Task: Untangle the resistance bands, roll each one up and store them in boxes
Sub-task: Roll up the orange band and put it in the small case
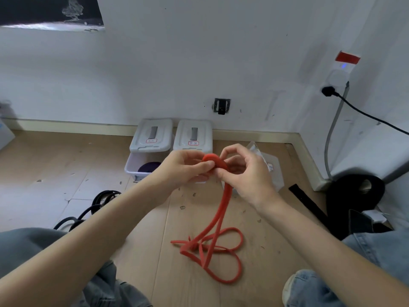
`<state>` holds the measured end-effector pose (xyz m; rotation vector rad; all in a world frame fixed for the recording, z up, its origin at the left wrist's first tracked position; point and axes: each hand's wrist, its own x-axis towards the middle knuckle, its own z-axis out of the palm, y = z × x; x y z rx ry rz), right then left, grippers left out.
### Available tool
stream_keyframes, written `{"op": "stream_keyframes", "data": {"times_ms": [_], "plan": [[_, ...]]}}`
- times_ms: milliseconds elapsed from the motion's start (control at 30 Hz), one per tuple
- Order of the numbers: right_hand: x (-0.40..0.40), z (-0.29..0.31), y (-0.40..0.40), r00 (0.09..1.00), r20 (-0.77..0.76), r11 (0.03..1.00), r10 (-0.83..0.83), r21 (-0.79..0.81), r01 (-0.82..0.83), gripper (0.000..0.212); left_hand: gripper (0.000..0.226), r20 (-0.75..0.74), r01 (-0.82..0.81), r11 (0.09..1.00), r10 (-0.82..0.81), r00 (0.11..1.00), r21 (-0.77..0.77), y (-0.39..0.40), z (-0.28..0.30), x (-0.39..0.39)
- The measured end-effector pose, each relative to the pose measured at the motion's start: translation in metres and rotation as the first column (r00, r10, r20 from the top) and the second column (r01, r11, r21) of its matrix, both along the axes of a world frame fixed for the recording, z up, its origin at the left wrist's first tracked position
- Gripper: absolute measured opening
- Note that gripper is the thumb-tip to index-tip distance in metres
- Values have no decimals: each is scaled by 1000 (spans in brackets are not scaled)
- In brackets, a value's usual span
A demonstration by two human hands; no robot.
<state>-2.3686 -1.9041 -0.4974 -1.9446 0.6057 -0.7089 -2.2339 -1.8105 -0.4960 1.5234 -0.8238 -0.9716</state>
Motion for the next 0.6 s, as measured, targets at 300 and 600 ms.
{"op": "stream_keyframes", "data": {"times_ms": [300, 600], "plan": [[-5, 19, -10, 995, 92, 989, 49, 132, -61, 26, 13, 202, 6, 996, 12, 979, -89, 5, 16, 10], [-2, 9, -7, 996, 42, 997, 74, 26, -75, 23, 16, 257, 36, 999, -39, 966, 18, 4, 4, 0]]}}
